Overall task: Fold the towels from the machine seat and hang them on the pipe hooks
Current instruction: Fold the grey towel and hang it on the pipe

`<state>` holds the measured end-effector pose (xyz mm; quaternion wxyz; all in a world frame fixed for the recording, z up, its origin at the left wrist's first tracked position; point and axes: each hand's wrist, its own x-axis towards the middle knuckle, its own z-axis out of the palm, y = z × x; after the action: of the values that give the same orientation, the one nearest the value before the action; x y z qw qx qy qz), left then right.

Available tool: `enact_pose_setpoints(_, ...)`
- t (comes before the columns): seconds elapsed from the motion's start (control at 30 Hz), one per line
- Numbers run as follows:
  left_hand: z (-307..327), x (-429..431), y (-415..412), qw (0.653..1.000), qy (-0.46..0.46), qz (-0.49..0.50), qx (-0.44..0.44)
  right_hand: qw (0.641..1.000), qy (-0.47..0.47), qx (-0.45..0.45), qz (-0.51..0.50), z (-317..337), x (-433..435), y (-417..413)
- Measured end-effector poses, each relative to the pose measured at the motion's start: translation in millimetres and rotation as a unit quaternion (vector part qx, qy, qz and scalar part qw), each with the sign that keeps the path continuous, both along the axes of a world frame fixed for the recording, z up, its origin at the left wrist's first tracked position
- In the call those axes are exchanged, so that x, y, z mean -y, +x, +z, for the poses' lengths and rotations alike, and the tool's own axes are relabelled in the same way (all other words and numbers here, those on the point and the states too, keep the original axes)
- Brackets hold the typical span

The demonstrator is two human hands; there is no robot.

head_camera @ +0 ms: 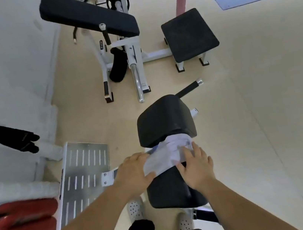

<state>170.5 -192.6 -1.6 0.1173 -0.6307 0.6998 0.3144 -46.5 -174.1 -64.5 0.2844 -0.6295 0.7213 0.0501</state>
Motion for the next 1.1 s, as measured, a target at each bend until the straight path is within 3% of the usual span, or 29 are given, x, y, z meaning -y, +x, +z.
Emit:
enact_pose_setpoints(0.13,-27,20,-13,0.998,0.043,-0.011,-0.041,0.998,0.020,0.002,-0.065,-38,-7,9)
enact_pose_setpoints(0.23,-59,38,-15,0.995,0.084,-0.004,-0.058,0.994,-0.026,0.003,-0.107,-56,-11,22)
enact_pose_setpoints(0.33,-87,58,-22,0.988,0.117,0.026,-0.100,0.985,-0.098,0.005,-0.144,-69,-15,27)
enact_pose_setpoints(0.5,-121,88,-41,0.970,0.124,0.124,-0.167,0.983,-0.092,-0.004,-0.159,-77,-14,26)
enact_pose_setpoints(0.67,-145,96,-59,0.948,0.093,0.225,-0.203,0.980,-0.104,0.014,-0.169,-80,-15,25)
enact_pose_setpoints(0.97,-156,106,-68,0.970,-0.043,0.160,-0.177,0.977,-0.135,0.017,-0.164,-84,-16,23)
enact_pose_setpoints(1.1,-129,97,-63,0.968,-0.095,0.129,-0.194,0.976,-0.147,0.016,-0.161,-87,-18,23)
